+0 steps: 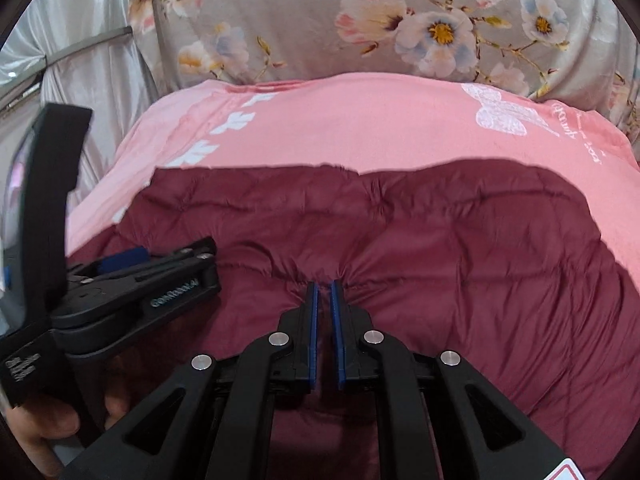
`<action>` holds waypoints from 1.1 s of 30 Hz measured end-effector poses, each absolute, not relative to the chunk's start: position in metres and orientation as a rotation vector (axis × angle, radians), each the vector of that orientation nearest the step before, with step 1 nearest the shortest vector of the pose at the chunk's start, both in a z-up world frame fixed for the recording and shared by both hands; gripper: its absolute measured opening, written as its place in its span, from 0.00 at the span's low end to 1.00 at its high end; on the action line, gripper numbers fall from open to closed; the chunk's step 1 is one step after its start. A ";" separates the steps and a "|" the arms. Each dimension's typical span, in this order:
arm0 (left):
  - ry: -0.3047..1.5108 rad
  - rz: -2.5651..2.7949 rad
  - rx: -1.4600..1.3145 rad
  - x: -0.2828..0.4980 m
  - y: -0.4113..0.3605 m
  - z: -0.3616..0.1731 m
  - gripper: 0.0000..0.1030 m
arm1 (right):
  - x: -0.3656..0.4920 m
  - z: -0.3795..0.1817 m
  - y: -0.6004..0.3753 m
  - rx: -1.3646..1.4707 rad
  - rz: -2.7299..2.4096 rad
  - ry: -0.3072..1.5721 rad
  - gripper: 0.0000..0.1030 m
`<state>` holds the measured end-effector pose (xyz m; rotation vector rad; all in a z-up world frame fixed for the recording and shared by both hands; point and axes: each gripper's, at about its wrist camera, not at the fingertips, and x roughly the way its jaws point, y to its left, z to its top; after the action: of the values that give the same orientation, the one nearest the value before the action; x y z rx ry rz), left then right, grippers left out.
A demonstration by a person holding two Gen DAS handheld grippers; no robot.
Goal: Fold large clothes
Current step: 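Grasp the jacket hem with both tools side by side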
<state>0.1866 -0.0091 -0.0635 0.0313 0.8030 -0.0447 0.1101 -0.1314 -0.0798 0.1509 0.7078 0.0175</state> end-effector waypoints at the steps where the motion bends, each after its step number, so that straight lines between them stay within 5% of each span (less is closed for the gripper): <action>1: 0.792 -0.042 0.051 0.184 -0.011 -0.066 0.73 | 0.109 -0.083 -0.131 0.151 0.015 0.712 0.09; 33: 0.784 0.020 0.155 0.182 -0.028 -0.083 0.77 | 0.119 -0.097 -0.125 0.115 -0.023 0.774 0.06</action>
<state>0.1821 -0.0284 -0.0831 0.1547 0.7836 0.0195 0.1191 -0.1255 -0.0969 0.1150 0.7737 -0.0228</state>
